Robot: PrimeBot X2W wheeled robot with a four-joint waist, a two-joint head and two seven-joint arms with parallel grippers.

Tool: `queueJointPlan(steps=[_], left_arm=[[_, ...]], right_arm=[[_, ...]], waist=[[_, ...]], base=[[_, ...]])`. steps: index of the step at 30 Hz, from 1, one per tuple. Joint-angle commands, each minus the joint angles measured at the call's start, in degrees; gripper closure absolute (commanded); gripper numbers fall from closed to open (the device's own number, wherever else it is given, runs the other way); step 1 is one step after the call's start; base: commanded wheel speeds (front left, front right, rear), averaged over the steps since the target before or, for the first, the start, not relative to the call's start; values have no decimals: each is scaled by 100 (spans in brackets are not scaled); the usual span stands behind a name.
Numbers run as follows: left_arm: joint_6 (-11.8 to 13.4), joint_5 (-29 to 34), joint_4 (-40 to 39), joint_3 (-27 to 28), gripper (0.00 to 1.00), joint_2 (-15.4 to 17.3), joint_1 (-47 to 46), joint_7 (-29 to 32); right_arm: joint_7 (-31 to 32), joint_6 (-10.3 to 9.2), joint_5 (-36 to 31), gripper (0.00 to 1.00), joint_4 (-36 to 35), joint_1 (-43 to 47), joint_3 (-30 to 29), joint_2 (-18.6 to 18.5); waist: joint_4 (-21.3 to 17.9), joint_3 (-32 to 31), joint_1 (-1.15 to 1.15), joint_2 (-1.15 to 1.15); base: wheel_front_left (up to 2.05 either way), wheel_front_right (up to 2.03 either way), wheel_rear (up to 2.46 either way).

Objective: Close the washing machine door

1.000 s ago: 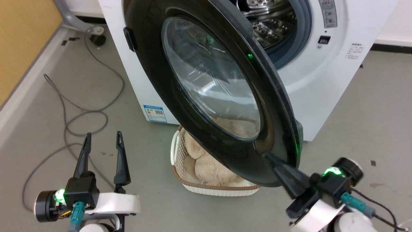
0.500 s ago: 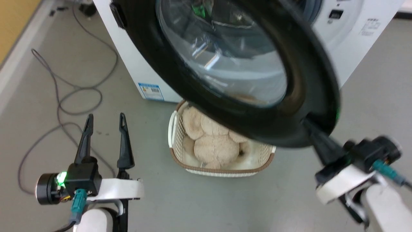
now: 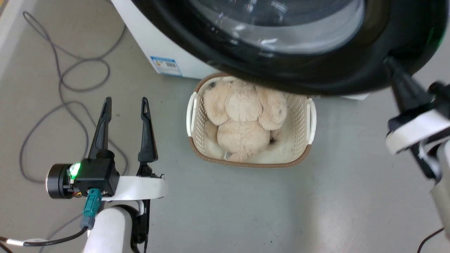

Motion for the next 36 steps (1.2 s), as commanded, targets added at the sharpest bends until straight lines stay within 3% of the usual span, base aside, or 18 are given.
queueJointPlan(steps=[1, 15, 24, 29, 36], left_arm=[[16, -27, -26, -9, 0, 1, -98, -25], [97, -81, -104, -116, 0, -16, -317, -25], [172, -126, -109, -162, 0, -18, -346, -25], [176, -114, -48, -116, 0, -19, -268, -25], [153, -36, 91, 19, 0, -19, -79, -25]], right_arm=[[-26, -10, -40, 100, 82, -168, -36, -65], [-26, -10, -76, 100, 1172, -1494, -207, -244], [-26, -10, -170, 100, 1456, -1689, -521, -166], [-26, -10, -4, 100, 1287, -1370, -777, -7], [-26, -10, -153, 100, 188, -670, -1389, 250]], waist=[[48, 110, -1, 0], [140, 507, -1, 0], [155, 501, -1, 0], [91, 282, -1, 0], [-97, -214, -1, 0]], base=[[0, 0, 0], [0, 0, 0], [0, 0, 0], [0, 0, 0], [0, 0, 0]])
